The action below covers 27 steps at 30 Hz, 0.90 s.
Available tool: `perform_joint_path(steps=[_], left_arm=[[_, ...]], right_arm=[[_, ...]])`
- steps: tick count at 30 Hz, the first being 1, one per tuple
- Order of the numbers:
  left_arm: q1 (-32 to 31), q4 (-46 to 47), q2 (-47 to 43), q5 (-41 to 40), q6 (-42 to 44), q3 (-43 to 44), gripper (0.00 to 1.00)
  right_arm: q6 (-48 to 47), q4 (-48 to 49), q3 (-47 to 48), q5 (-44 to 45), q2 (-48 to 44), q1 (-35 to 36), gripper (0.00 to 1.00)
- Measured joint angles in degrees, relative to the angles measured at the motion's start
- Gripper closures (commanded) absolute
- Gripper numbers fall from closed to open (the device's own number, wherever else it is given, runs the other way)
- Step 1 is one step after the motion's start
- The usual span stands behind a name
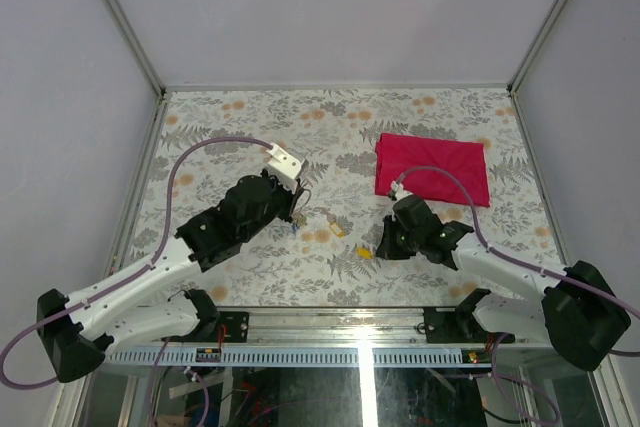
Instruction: Put the keys on the keyring
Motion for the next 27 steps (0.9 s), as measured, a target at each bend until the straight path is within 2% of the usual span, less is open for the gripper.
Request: perform_joint_path(steps=[9, 12, 15, 19, 21, 25, 27], left_arm=[[0.5, -2.03, 2.84, 0.31, -0.02, 0.0, 1.0], [0.59, -2.03, 2.84, 0.31, -0.02, 0.0, 1.0], [0.83, -2.03, 2.84, 0.28, -0.04, 0.0, 1.0], [0.92, -2.03, 2.84, 0.39, -0.09, 0.0, 1.0], [0.92, -2.03, 2.84, 0.61, -0.09, 0.0, 1.0], [0.92, -2.05, 2.84, 0.72, -0.09, 0.0, 1.0], [0.92, -2.08, 2.84, 0.92, -0.09, 0.0, 1.0]], right_arm=[[-2.08, -8.22, 4.81, 2.21, 4.74, 7.54, 1.0], [-2.51, -9.73, 5.95, 4.04, 4.83, 8.13, 1.0], [-2.67, -9.9, 6.29, 5.86, 4.76, 8.15, 0.95], [-2.49, -9.77, 6.29, 7.58, 4.39, 8.15, 0.93], [-2.38, -9.62, 6.29, 8.17, 4.35, 8.17, 0.89], [-1.57, -9.62, 6.32, 10.05, 4.33, 8.17, 0.71], [-0.72, -9.7, 6.29, 10.75, 3.8, 8.17, 0.66]])
